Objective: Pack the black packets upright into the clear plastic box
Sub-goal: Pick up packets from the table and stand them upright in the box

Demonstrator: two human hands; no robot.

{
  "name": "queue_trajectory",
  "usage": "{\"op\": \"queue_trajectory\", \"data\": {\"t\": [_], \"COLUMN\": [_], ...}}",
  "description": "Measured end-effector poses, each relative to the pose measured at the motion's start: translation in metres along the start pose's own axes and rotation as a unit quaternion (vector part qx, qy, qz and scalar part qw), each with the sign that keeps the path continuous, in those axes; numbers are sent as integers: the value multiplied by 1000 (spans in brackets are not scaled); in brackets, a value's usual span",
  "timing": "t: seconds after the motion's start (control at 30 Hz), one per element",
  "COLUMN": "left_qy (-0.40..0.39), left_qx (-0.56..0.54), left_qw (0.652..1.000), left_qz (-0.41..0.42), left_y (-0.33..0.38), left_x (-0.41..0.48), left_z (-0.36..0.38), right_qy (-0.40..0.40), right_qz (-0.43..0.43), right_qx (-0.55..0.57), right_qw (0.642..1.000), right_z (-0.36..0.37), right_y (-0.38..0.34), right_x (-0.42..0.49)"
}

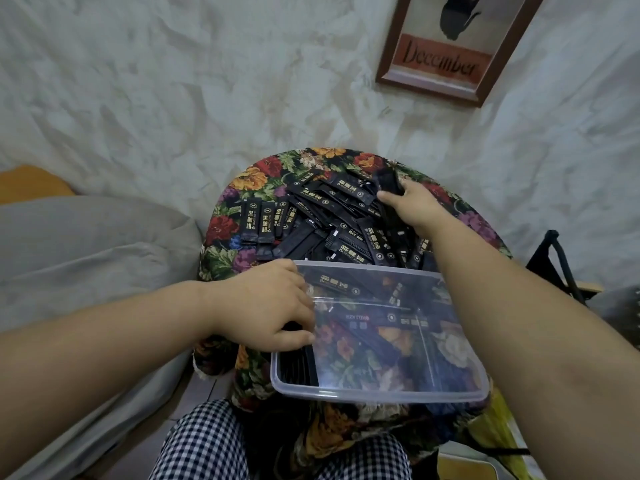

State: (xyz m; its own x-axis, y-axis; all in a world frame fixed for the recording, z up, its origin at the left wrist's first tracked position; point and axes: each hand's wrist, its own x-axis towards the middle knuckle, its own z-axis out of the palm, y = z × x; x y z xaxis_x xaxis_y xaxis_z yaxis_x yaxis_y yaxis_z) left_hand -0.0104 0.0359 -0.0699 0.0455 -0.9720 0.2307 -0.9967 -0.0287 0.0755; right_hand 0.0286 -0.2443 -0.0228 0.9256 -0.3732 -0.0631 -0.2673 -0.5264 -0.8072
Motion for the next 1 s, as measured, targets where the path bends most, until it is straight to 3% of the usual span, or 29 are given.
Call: {"op": "queue_trajectory", "data": {"t": [0.13,0.27,0.43,0.6,0.77,1.0], "left_qy": [2,6,5,14,2,14], "left_qx": [4,16,16,18,10,14], "left_qw": [1000,1000,1000,1000,1000,1000], "left_qz": [2,5,5,16,12,20], "left_y": [0,0,0,1,3,4], "left_x": [0,1,1,3,3,3], "left_z": [1,0,1,-1,0,1], "right_qy": [17,12,-41,-32,-112,-206], "right_qz": [-11,-9,27,70,108,106], "right_qx": [172,334,369,308,175,29], "right_qw": [985,942,928,948,972,972], "right_z": [-10,-9,9,37,57,67], "right_y": [-25,-45,-33,-10,7,16], "right_x": [-13,-47,-110,-153,-164,-172]}}
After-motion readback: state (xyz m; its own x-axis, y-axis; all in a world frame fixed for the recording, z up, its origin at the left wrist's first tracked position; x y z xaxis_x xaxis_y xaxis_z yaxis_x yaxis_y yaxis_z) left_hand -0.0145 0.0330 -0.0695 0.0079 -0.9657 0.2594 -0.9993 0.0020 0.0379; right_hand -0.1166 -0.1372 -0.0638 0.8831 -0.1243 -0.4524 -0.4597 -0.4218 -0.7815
